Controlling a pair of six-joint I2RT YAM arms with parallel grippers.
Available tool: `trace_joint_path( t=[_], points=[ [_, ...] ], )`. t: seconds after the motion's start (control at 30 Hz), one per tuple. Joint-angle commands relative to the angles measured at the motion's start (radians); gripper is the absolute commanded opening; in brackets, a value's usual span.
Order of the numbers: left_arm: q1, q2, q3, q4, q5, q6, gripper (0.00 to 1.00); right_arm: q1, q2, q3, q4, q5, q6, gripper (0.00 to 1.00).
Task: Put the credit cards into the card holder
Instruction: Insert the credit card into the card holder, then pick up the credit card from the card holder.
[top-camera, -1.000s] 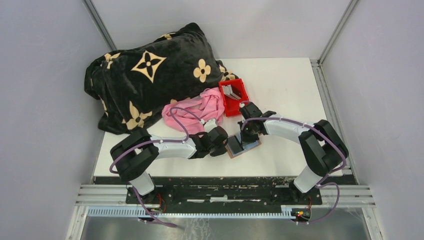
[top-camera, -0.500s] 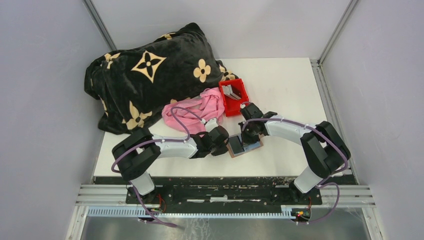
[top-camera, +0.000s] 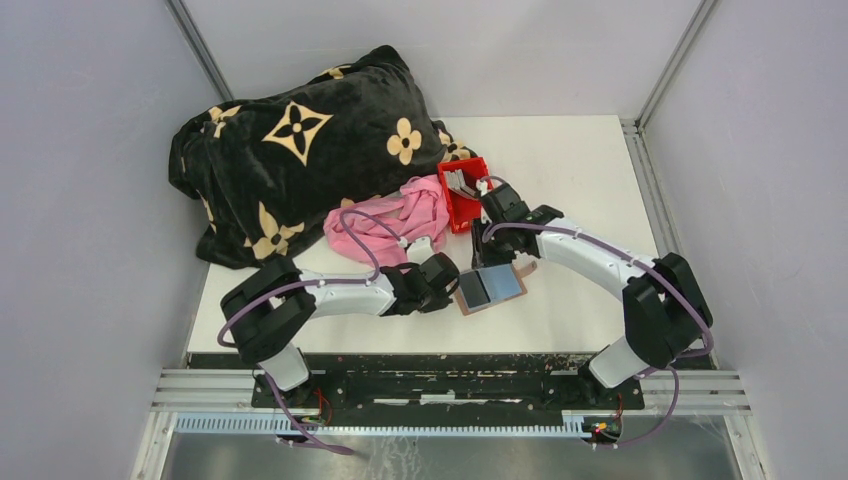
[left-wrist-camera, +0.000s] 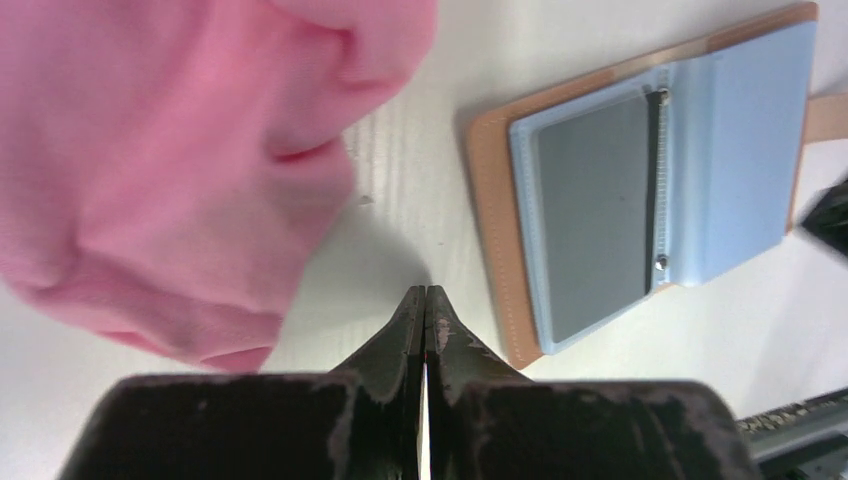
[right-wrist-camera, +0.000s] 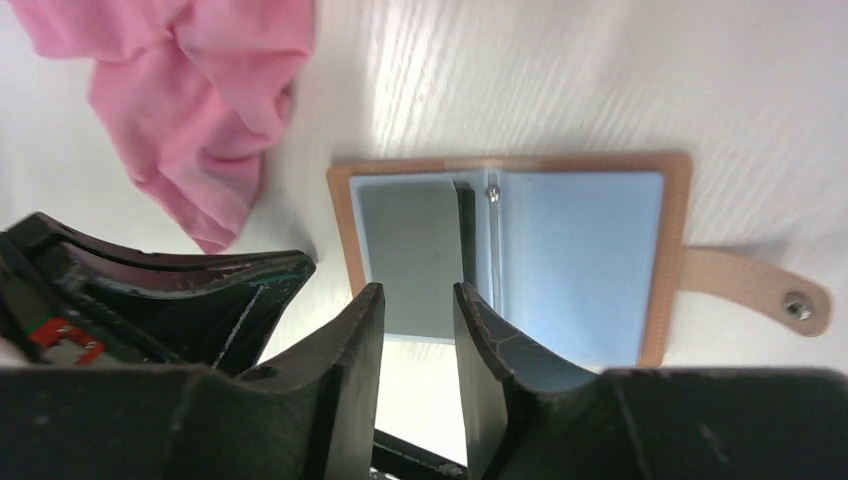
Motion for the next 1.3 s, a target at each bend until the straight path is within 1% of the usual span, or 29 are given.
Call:
trace_joint_path(
  t=[0.0, 0.07, 0.13, 0.2, 0.27, 0.33, 0.4, 0.5, 0.67, 0.93, 1.07, 1.27],
  points=[
    [-0.003, -0.007, -0.021, -0.246, -0.083, 0.023, 0.08, 0.003, -0.020, 0.113, -0.025, 0.054, -0.019, 0.39],
    [-0.002, -0.040, -0.030, -0.261, -0.097, 0.025, 0.14, -0.001, -0.002, 0.169, -0.032, 0.068, -0.032, 0.43],
    [0.000, -0.079, -0.037, -0.271, -0.111, 0.029, 0.23, -0.008, 0.029, 0.228, -0.039, 0.083, -0.049, 0.47],
    [0.001, -0.131, -0.033, -0.290, -0.134, 0.033, 0.43, -0.020, 0.083, 0.299, -0.051, 0.094, -0.066, 0.48],
    [0.014, -0.171, -0.020, -0.302, -0.157, 0.048, 0.54, -0.032, 0.139, 0.385, -0.071, 0.098, -0.084, 0.52],
    [0.041, -0.199, 0.005, -0.307, -0.164, 0.076, 0.61, -0.046, 0.194, 0.460, -0.075, 0.101, -0.092, 0.56],
    [0.087, -0.206, 0.042, -0.306, -0.156, 0.116, 0.66, -0.060, 0.254, 0.538, -0.084, 0.102, -0.096, 0.58],
    [0.149, -0.190, 0.113, -0.293, -0.125, 0.187, 0.68, -0.082, 0.355, 0.661, -0.110, 0.101, -0.098, 0.59],
    [0.239, -0.129, 0.227, -0.257, -0.072, 0.281, 0.69, -0.109, 0.481, 0.795, -0.100, 0.105, -0.099, 0.60],
    [0.328, 0.004, 0.372, -0.216, -0.006, 0.344, 0.69, -0.144, 0.652, 1.005, -0.133, 0.105, -0.121, 0.61],
    [0.349, 0.040, 0.410, -0.199, 0.009, 0.345, 0.69, -0.158, 0.702, 1.067, -0.148, 0.108, -0.129, 0.61],
    [0.361, 0.085, 0.455, -0.190, 0.029, 0.346, 0.68, -0.186, 0.745, 1.094, -0.149, 0.080, -0.111, 0.62]
  ],
)
